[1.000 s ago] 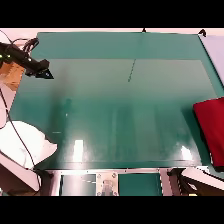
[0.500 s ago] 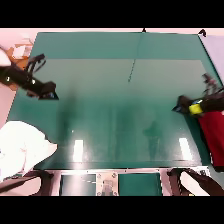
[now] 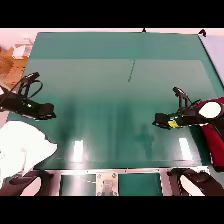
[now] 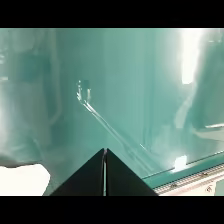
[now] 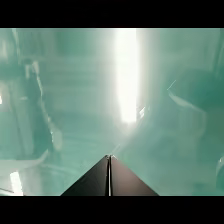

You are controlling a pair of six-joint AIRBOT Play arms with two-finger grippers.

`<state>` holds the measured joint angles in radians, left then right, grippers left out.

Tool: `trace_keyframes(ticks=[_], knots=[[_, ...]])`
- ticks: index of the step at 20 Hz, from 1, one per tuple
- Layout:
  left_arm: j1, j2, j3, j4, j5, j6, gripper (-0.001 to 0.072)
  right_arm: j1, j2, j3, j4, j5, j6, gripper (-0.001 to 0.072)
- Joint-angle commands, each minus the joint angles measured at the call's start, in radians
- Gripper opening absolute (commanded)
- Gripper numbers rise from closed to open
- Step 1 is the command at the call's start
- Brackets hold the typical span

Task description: Fold the shirts.

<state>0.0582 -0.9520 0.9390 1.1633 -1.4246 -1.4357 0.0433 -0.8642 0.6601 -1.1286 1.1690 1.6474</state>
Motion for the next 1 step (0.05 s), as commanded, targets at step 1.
trace_keyframes(ticks=[1], knots=[[0.0, 0.015, -0.014, 0.004, 0.003, -0.005, 0.0029, 0.016, 0.004, -0.008, 0.003, 0.002, 0.001, 0.0015]])
